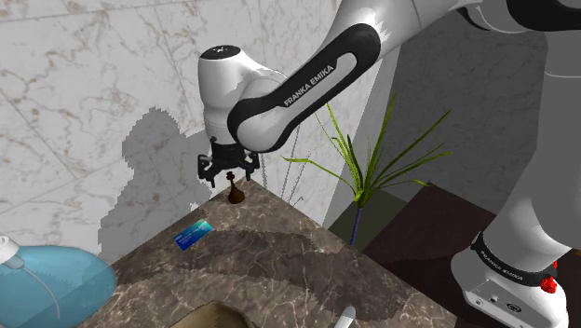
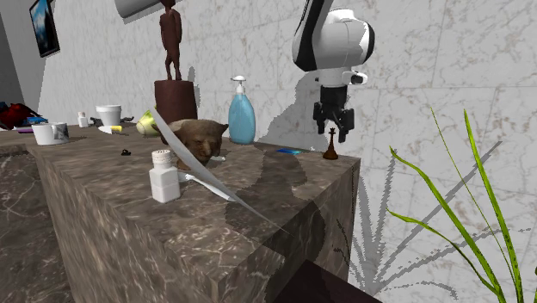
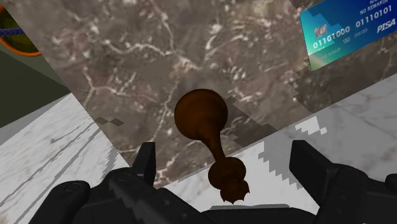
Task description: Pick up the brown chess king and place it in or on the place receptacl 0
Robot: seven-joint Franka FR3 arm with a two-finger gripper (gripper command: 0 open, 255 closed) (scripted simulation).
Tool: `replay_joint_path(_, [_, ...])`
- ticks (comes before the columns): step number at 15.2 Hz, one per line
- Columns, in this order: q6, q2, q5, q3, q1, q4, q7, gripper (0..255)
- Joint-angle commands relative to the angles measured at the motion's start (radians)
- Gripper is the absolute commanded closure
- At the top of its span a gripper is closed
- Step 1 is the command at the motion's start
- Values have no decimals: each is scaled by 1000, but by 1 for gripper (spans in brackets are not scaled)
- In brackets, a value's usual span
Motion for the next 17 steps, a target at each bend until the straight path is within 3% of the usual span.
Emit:
replay_joint_path(1, [1,1,-1,0,0,-1,1,0])
replay_joint_path(4, [1,1,-1,0,0,-1,1,0])
replay_joint_path(5, [1,1,-1,0,0,-1,1,255])
replay_joint_path(17, [-31,-21,15,8,-5,12,-11,255])
